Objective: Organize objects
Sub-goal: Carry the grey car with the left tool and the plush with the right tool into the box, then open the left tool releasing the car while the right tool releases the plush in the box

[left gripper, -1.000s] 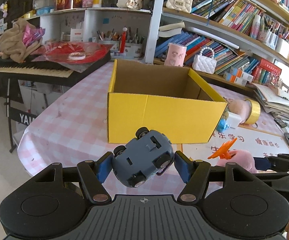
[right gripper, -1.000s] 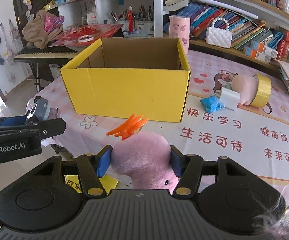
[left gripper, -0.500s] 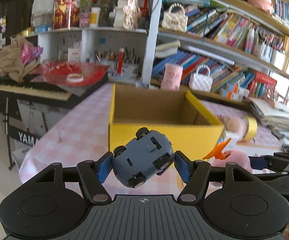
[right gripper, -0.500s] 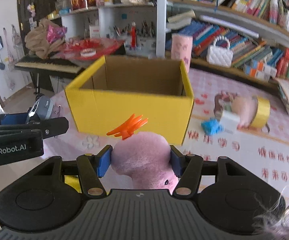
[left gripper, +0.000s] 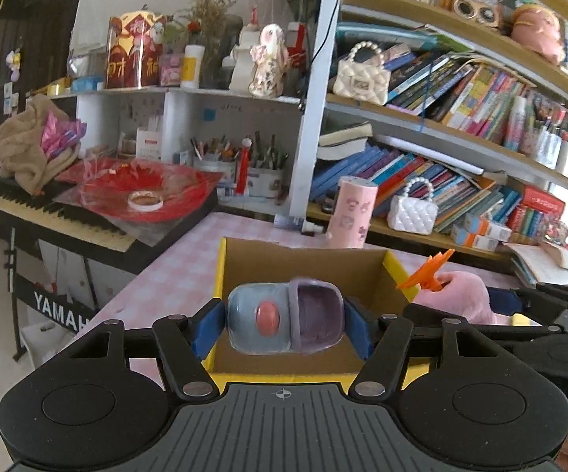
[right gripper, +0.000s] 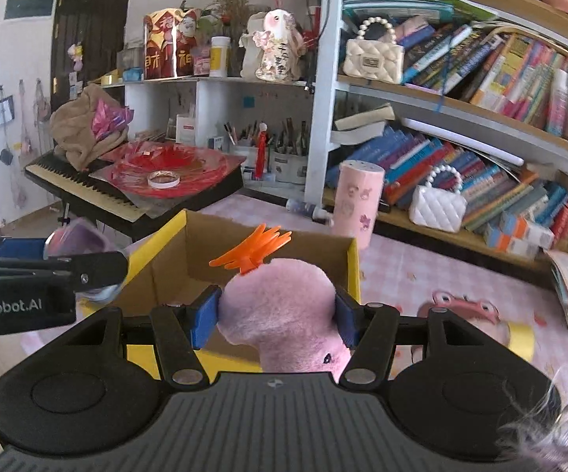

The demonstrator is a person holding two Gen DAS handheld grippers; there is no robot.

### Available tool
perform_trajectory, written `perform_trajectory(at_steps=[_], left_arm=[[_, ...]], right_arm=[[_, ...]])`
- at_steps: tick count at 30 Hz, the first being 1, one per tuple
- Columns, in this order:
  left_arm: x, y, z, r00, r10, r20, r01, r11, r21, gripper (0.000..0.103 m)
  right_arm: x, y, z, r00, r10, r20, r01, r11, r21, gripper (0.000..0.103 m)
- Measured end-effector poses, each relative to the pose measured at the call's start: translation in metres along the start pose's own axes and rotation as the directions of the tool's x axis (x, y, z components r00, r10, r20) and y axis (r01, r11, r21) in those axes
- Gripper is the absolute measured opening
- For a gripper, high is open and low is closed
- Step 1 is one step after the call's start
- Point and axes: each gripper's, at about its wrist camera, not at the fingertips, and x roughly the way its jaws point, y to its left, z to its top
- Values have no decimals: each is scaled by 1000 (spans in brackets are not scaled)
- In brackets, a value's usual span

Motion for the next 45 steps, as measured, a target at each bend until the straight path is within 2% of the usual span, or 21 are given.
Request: perform_trajectory(at_steps=[3, 8, 16, 18, 27, 29, 32, 34, 38, 45], left_arm=[[28, -3, 4, 999, 23, -30, -23, 1000, -6, 63], [67, -7, 2, 993, 54, -110, -54, 999, 1, 60], [104, -15, -8, 975, 92, -201, -85, 996, 40, 60], [108, -16, -10, 971, 99, -219, -91, 995, 46, 60], [119, -17, -8, 963, 127, -237, -120, 992, 42, 60], [118, -18, -8, 964, 127, -232, -121, 992, 40, 61], [113, -19, -6, 967, 129, -220, -125, 992, 34, 64], [105, -20, -5, 973, 127, -192, -123, 992, 33, 72], [79, -24, -1, 986, 119, -116, -116, 993, 32, 80], [32, -25, 0, 992, 122, -26, -122, 992, 13, 86]], right_arm=[[28, -5, 4, 999, 19, -27, -20, 999, -39, 57], [75, -12, 1, 989, 73, -127, -83, 994, -75, 57], [137, -23, -7, 944, 142, -299, -183, 976, -116, 57], [142, -22, -9, 942, 146, -301, -201, 967, -159, 57], [162, -24, 0, 919, 186, -348, -267, 943, -200, 58], [160, -24, -1, 920, 185, -346, -265, 943, -200, 59], [155, -24, -3, 928, 178, -326, -248, 951, -187, 67], [149, -26, -2, 937, 170, -306, -230, 958, -171, 73], [130, -27, 1, 954, 168, -246, -211, 965, -157, 74], [74, -27, 4, 986, 122, -116, -135, 984, -114, 78]])
